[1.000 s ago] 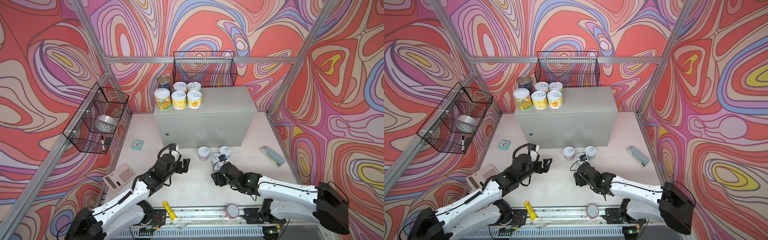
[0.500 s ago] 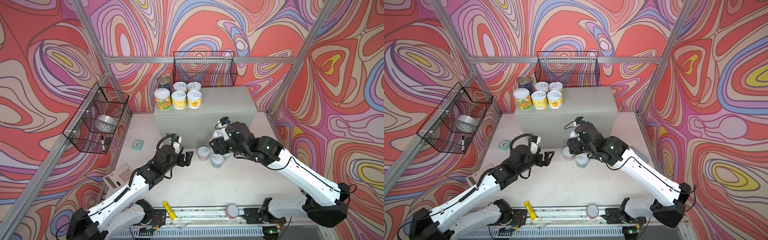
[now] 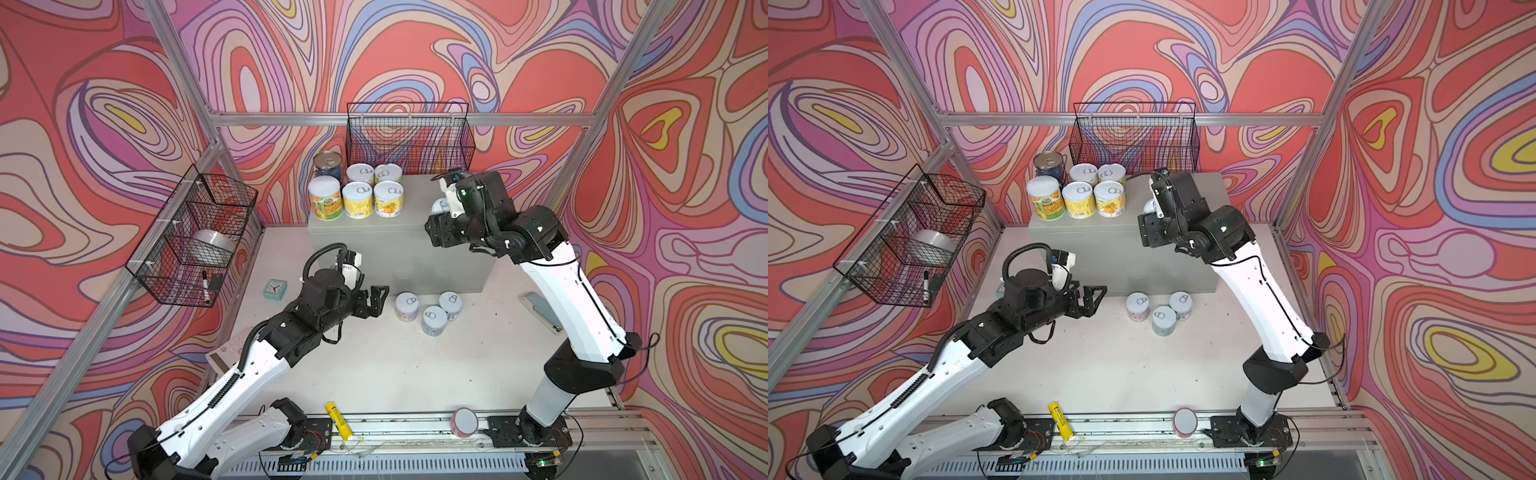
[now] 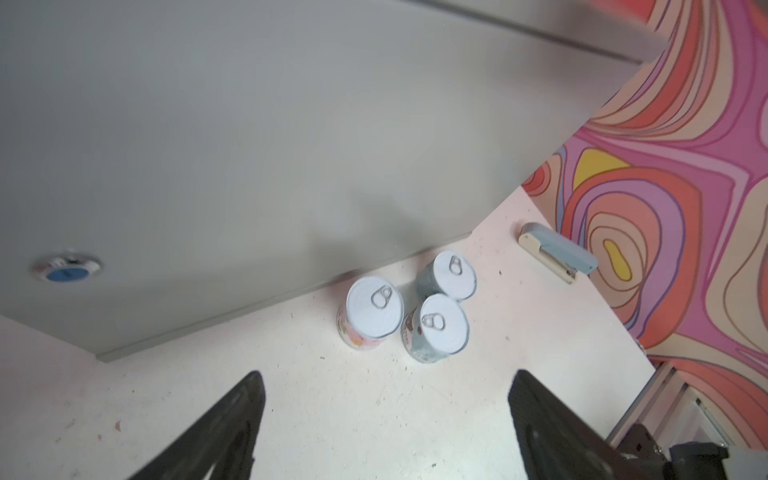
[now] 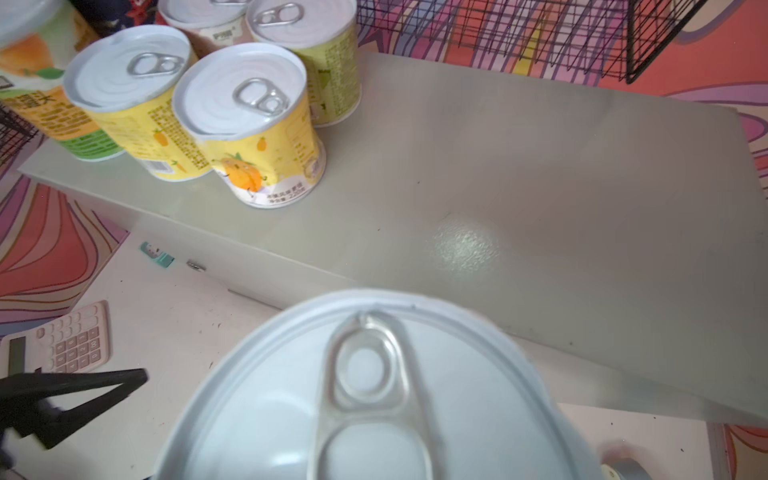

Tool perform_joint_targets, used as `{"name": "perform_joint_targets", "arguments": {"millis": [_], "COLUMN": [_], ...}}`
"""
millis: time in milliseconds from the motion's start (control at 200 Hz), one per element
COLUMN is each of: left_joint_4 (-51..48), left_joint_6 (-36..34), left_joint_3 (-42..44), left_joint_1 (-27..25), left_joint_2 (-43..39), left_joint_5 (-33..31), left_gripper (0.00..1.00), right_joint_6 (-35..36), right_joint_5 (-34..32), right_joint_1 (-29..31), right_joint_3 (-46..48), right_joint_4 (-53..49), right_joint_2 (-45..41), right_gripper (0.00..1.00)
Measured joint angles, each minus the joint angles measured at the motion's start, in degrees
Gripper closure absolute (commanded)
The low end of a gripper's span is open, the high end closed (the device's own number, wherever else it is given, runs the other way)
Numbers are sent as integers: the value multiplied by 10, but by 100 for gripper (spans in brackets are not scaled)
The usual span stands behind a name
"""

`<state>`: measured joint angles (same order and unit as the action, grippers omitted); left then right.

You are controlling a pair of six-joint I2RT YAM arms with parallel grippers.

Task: Place and organize the canned foods onto the counter
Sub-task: 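Lift the orange-labelled can with the right gripper up over the cabinet top, then lower the orange-labelled can onto the cabinet beside the yellow cans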

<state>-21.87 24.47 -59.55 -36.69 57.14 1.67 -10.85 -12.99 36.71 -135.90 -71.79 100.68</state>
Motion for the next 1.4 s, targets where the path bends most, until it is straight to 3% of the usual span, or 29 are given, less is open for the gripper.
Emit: {"name": "perform_joint_targets", "arguments": {"millis": [160,350,881,996,1087,1172,1402], "left_joint_4": [-29,-58,-59,-59,-59,-59,-59], "left_joint_6": [-1,-3,-7,-9,-9,-9,-9], "left_joint_3": [-89,-90,-90,-90,-90,-85,-75], "left_joint_1": [0,0,0,0,0,0,0], "left_joint_2": [34,52,56,60,67,71,74], "left_joint_5": [15,18,13,12,13,13,13], "left_gripper": [7,7,8,8,8,8,8], "right_joint_6": [28,44,54,54,52,52,46], "right_joint_5": [22,44,71,70,70,70,67], "right_joint_1": [-45,-74,-81,-81,-81,-81,-81], "right_joint_3": [-55,-79,-124,-124,-124,-124,-124], "right_joint_4": [2,8,30,33,42,46,70], "right_joint_2": [48,83,148,152,155,157,157], "right_gripper": [100,100,100,59,45,18,8]}}
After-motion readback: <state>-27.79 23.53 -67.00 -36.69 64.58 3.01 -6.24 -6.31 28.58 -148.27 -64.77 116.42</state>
